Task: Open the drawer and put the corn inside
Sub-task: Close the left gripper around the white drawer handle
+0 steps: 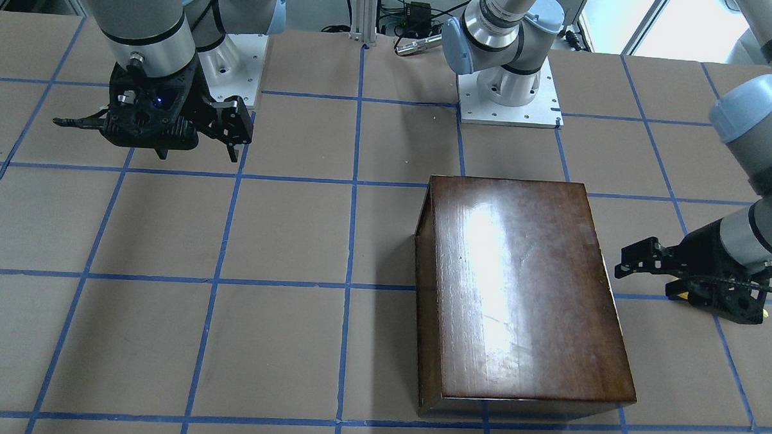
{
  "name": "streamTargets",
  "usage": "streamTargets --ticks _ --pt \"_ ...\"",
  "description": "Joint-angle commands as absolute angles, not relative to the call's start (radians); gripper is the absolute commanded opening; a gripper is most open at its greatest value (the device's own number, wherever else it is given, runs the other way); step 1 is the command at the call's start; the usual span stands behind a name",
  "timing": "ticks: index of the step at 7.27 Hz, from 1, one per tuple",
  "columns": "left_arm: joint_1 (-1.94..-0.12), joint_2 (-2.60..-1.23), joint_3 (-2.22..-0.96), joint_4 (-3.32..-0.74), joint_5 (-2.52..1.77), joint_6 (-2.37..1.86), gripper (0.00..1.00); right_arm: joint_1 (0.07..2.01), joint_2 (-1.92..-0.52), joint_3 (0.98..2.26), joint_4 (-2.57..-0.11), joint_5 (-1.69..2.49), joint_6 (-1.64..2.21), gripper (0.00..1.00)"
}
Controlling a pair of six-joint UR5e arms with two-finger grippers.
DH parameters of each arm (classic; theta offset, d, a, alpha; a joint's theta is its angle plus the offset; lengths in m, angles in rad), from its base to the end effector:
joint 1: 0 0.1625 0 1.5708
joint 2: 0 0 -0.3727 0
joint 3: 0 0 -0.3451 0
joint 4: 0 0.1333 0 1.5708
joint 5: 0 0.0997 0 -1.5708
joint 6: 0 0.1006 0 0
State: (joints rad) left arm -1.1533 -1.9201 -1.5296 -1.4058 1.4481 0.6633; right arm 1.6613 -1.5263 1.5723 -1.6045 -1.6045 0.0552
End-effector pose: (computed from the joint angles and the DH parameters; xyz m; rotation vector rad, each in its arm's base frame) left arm 0.0862 -0.5534 0.2950 -0.3501 -2.9410 -0.0885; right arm 0.1709 -0.4461 0.4172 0.0552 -3.1066 -0.0152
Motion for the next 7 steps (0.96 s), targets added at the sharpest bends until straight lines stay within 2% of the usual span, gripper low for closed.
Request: streamTargets --ticks 1,7 --pt "-1.149 -1.933 -1.531 -1.405 1.419 0.646 1.0 1.661 -1.526 1.572 -1.605 -1.605 0.055 1.0" --pt "-1.141 -1.953 -1.531 -1.401 1.416 0.563 1.0 1.661 -1.526 1.572 -1.605 -1.605 0.055 1.0"
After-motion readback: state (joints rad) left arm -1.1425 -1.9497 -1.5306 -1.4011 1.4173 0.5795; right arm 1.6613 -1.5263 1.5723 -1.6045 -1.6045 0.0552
